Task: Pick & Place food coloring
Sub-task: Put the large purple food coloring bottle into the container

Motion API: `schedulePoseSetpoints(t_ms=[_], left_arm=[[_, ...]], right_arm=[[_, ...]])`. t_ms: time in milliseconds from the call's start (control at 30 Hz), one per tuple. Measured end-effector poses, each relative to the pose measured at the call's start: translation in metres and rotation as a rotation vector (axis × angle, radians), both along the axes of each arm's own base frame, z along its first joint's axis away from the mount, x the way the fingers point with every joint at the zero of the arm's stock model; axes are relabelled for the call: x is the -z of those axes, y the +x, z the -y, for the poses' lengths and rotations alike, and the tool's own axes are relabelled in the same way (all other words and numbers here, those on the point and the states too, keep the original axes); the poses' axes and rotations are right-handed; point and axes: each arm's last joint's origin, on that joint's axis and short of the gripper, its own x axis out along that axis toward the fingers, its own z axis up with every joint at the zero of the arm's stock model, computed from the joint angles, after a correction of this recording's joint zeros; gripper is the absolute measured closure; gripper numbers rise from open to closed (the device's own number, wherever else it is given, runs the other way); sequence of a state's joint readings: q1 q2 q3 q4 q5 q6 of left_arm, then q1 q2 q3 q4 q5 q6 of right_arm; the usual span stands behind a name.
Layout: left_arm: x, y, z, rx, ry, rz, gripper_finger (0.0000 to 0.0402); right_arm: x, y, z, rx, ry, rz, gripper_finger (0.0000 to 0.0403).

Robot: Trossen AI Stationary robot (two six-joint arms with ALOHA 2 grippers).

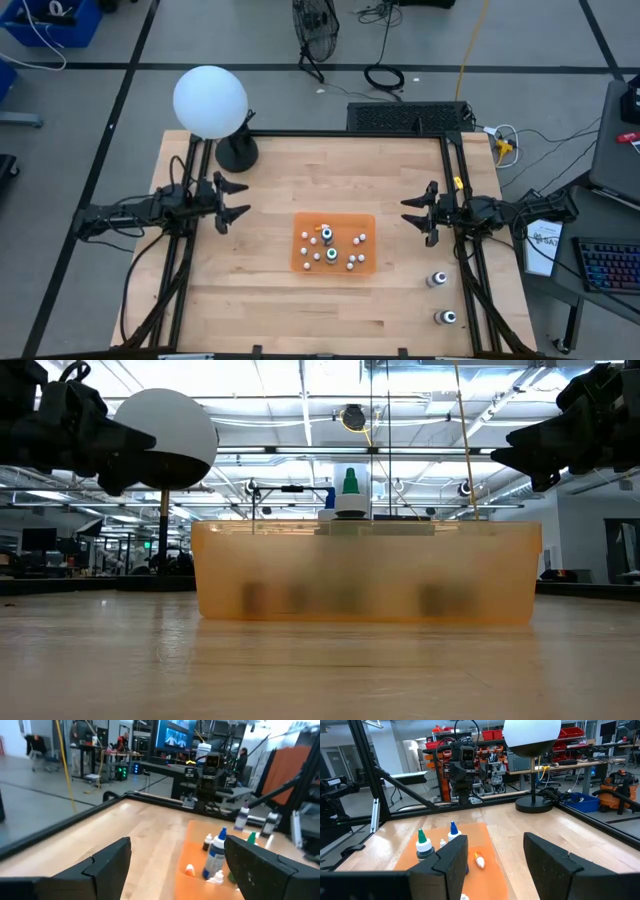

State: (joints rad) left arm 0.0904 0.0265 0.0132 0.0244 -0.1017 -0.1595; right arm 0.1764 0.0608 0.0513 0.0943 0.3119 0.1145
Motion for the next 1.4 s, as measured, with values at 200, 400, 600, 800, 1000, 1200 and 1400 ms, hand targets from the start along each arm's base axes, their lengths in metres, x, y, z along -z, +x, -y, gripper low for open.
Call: schedulePoseSetpoints(t_ms=[200, 400, 600, 800, 1000, 1200, 1400], left_arm=[[-0.003, 0.000, 0.000, 0.000, -0.081, 0.061, 0.0081], [-0.004, 0.000, 0.000, 0.000, -0.075, 0.068, 0.0074], [-0.004, 0.000, 0.000, 0.000, -0.075, 0.069, 0.0085], [-0.004, 0.000, 0.000, 0.000, -0.075, 0.069, 0.0091], [-0.004, 0.000, 0.000, 0.000, -0.075, 0.068, 0.0091], [-0.004, 0.000, 0.000, 0.000, -0.074, 0.066, 0.0091], [-0.004, 0.000, 0.000, 0.000, -0.074, 0.067, 0.0092]], right_arm=[[0.000, 0.000, 0.000, 0.000, 0.002, 0.001, 0.0220], [-0.001, 0.000, 0.000, -0.001, 0.030, 0.010, 0.0220], [-0.001, 0.000, 0.000, -0.001, 0.031, 0.011, 0.0220], [-0.011, -0.001, 0.000, -0.029, 0.111, 0.125, 0.0220], [-0.021, -0.003, 0.000, -0.053, 0.241, 0.242, 0.0220], [-0.022, -0.003, 0.000, -0.076, 0.373, 0.268, 0.0220], [-0.025, -0.001, -0.002, -0.116, 0.417, 0.164, 0.0220]])
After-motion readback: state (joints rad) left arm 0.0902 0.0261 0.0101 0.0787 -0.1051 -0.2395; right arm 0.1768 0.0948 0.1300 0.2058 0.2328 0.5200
